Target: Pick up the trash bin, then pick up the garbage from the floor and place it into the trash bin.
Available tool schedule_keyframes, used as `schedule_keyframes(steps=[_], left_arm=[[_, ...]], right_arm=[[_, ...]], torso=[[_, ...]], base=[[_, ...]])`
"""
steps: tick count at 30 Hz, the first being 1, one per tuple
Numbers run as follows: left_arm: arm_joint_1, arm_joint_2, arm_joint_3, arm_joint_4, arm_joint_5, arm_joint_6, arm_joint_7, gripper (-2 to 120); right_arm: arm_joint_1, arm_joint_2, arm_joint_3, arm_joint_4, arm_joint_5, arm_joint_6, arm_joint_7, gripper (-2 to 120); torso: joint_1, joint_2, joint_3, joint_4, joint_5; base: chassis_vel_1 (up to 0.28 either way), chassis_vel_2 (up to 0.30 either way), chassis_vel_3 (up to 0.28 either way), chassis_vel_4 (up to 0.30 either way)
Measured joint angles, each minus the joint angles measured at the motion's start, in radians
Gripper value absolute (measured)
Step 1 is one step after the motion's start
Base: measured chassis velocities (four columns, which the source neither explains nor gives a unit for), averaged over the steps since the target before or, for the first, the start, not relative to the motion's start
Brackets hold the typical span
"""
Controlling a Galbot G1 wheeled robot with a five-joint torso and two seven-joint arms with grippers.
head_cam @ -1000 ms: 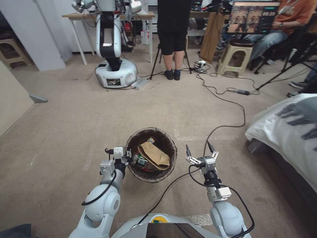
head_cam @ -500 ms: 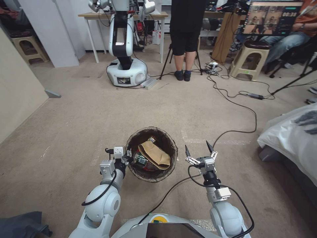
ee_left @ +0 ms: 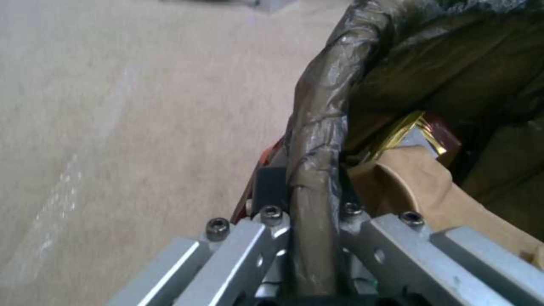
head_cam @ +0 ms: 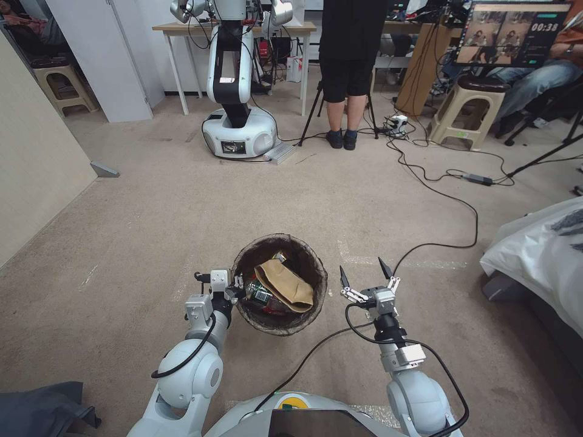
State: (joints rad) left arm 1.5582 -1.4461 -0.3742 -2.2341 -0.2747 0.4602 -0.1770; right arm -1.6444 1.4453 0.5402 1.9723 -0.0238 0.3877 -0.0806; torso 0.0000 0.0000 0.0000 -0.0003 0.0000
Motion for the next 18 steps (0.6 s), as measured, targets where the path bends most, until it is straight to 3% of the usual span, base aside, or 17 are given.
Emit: schedule_keyframes(steps=[6,12,18], left_arm=[[-0.001,0.005,0.004,0.001,0.005,0.019,-0.007,0],[-0.014,0.012,-0.005,0.037,-0.048,0.130,-0.043,0],[-0.025,0.012,-0.019,0.086,-0.069,0.164,-0.055,0]], right_arm=[[-0.002,-0.001,0.002,0.004,0.000,0.001,-0.003,100],[-0.002,0.003,-0.001,-0.002,-0.005,0.012,-0.010,100],[-0.003,0.006,-0.001,-0.010,-0.009,0.025,-0.019,100]], torso=[[0.000,0.000,0.000,0.0003,0.0000],[0.000,0.000,0.000,0.0003,-0.0001],[0.000,0.000,0.000,0.0003,-0.0001]], base=[[0.000,0.000,0.000,0.000],[0.000,0.000,0.000,0.000],[0.000,0.000,0.000,0.000]])
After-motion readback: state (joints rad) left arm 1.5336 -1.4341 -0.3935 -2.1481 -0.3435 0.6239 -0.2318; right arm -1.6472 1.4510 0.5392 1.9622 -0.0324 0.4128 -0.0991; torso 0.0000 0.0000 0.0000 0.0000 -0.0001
